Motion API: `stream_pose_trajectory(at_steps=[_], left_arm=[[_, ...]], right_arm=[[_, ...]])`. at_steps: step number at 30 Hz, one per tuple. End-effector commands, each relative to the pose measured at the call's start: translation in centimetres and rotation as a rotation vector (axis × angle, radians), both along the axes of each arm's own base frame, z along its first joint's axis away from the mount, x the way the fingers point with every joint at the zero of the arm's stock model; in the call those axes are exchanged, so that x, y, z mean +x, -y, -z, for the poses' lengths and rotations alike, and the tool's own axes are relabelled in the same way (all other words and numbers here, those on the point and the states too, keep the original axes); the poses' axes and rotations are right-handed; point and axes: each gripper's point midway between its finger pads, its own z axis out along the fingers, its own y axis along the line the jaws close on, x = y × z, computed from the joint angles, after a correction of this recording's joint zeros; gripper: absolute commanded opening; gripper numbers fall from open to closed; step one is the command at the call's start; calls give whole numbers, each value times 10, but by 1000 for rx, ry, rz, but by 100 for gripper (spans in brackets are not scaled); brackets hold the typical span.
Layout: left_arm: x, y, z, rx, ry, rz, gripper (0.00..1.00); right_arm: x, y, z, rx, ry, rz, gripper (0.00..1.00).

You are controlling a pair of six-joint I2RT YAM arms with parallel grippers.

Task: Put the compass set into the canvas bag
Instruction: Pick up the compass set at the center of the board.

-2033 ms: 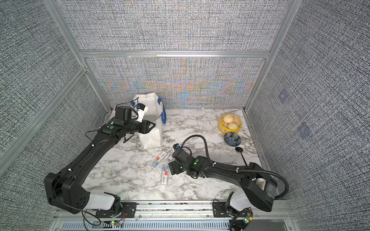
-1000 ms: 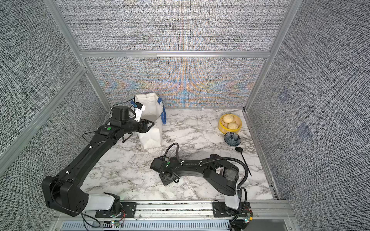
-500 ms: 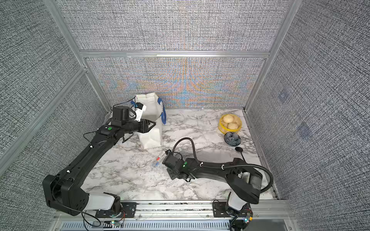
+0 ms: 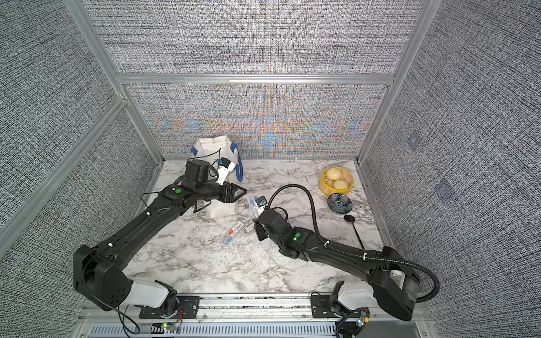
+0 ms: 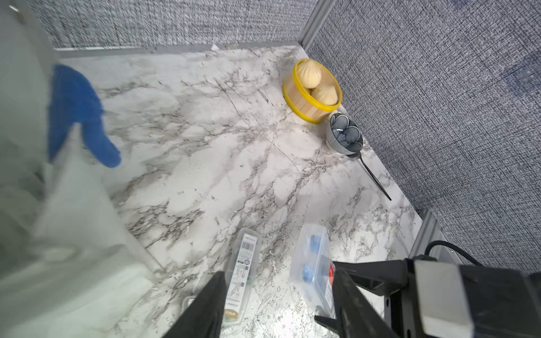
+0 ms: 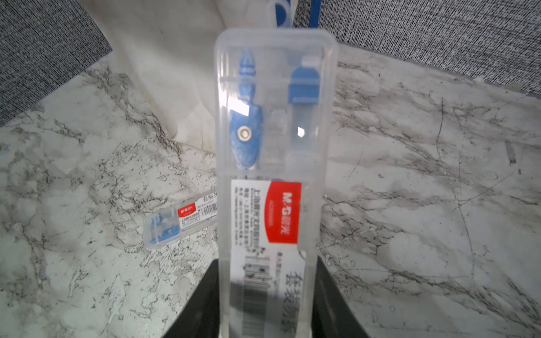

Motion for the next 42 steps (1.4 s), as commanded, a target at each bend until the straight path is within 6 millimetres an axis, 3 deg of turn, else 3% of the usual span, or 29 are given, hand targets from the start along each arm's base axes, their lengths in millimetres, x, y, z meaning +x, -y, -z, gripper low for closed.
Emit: stream_pose_trajectory(at_steps=[1,7,10,15,31,33,38,42], left_arm=[[3,16,-6,-50,10,26,61],[2,40,-1,-88,-30,82,61],[2,45,-4,-112,-39,95,56],[1,45,-3,-111,-48,87,37],[0,48,-2,-104,-69,93,20],[0,49,-2,-104,-70,94,19],[3,48,-4,-101,-58,86,17],[6,48,-7,-99,-45,75,15]], right_arm=[[6,-7,-19,47,47,-23,23],[8,-9,-26,66,52,-35,23],[8,-9,-27,73,50,-34,23],[10,-8,-26,79,48,-27,23],[10,-6,-22,82,39,-19,25],[10,-6,-21,80,37,-18,30],[10,-3,-18,70,31,-9,61],[6,0,-12,61,21,-16,76]])
